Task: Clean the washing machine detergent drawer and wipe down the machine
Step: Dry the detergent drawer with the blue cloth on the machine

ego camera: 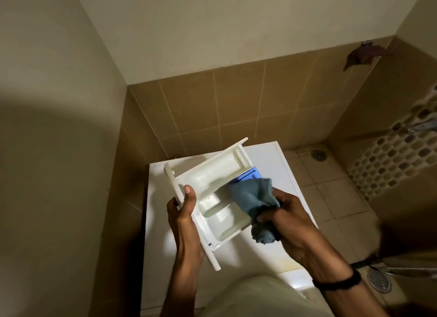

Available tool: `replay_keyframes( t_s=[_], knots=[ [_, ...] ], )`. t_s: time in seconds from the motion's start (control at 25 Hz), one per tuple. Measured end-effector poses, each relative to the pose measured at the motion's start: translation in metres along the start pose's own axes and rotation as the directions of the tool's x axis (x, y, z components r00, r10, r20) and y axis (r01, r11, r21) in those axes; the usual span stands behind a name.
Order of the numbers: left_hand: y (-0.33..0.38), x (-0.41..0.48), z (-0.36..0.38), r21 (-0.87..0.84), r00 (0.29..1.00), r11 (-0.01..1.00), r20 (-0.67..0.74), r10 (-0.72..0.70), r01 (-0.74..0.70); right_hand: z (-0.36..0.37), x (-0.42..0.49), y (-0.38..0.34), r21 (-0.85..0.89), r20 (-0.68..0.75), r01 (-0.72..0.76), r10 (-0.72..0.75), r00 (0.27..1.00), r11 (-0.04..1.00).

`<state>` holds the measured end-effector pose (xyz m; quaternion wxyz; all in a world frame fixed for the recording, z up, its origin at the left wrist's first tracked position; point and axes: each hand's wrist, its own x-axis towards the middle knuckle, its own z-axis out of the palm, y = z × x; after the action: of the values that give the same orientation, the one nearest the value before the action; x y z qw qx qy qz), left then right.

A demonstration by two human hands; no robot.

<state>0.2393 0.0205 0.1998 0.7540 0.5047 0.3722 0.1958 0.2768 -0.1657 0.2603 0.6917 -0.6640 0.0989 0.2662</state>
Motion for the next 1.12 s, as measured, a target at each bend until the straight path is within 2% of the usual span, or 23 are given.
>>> replay_keyframes(
  t_s=[0.12, 0.28, 0.44, 0.52, 0.6, 0.68, 0.8, 0.88, 0.92, 1.0, 1.04, 1.08, 1.12],
  knots=[
    [-0.001, -0.002, 0.002, -0.043, 0.999, 0.999, -0.05, 0.002, -0.004, 0.004, -0.003, -0.003, 0.249, -0.062, -0.067, 0.085, 0.994, 0.966],
    [-0.007, -0.019, 0.008, -0.005, 0.992, 0.994, -0.064, 0.111, -0.112, 0.025, -0.005, 0.0, 0.426, 0.027, -0.182, 0.188, 0.982, 0.886],
    [-0.009, -0.037, 0.01, 0.057, 0.945, 0.945, 0.073, 0.318, -0.323, 0.054, 0.007, 0.003, 0.456, 0.037, -0.273, 0.288, 0.957, 0.847],
    [-0.012, -0.038, 0.009, 0.087, 0.918, 0.92, 0.147, 0.369, -0.383, 0.063, 0.019, -0.002, 0.471, -0.038, -0.255, 0.309, 0.95, 0.844],
    [-0.012, -0.036, 0.007, 0.117, 0.906, 0.907, 0.189, 0.379, -0.404, 0.067, 0.029, -0.003, 0.405, -0.061, -0.272, 0.323, 0.944, 0.873],
    [-0.007, -0.03, 0.005, 0.152, 0.9, 0.896, 0.206, 0.385, -0.418, 0.071, 0.03, -0.004, 0.278, 0.034, -0.336, 0.34, 0.94, 0.9],
    [0.001, -0.023, 0.002, 0.182, 0.887, 0.877, 0.228, 0.402, -0.444, 0.065, 0.024, -0.006, 0.091, 0.191, -0.319, 0.297, 0.935, 0.944],
    [0.004, -0.026, 0.002, 0.153, 0.872, 0.867, 0.215, 0.439, -0.475, 0.052, 0.029, -0.009, 0.175, 0.323, -0.339, 0.271, 0.907, 0.924],
    [0.003, -0.03, 0.003, 0.139, 0.864, 0.86, 0.205, 0.46, -0.491, 0.048, 0.033, -0.009, 0.287, 0.339, -0.361, 0.259, 0.904, 0.887],
    [-0.002, -0.038, 0.006, 0.126, 0.864, 0.862, 0.194, 0.464, -0.491, 0.048, 0.04, -0.003, 0.529, 0.233, -0.356, 0.272, 0.934, 0.77],
    [-0.005, -0.041, 0.007, 0.122, 0.869, 0.868, 0.203, 0.452, -0.481, 0.053, 0.042, 0.003, 0.566, 0.125, -0.311, 0.293, 0.948, 0.763],
    [-0.006, -0.042, 0.008, 0.125, 0.871, 0.873, 0.219, 0.44, -0.472, 0.059, 0.04, 0.008, 0.502, 0.001, -0.266, 0.307, 0.952, 0.823],
    [-0.006, -0.041, 0.009, 0.131, 0.869, 0.873, 0.245, 0.431, -0.47, 0.064, 0.038, 0.013, 0.36, -0.089, -0.245, 0.294, 0.952, 0.9]
  ],
)
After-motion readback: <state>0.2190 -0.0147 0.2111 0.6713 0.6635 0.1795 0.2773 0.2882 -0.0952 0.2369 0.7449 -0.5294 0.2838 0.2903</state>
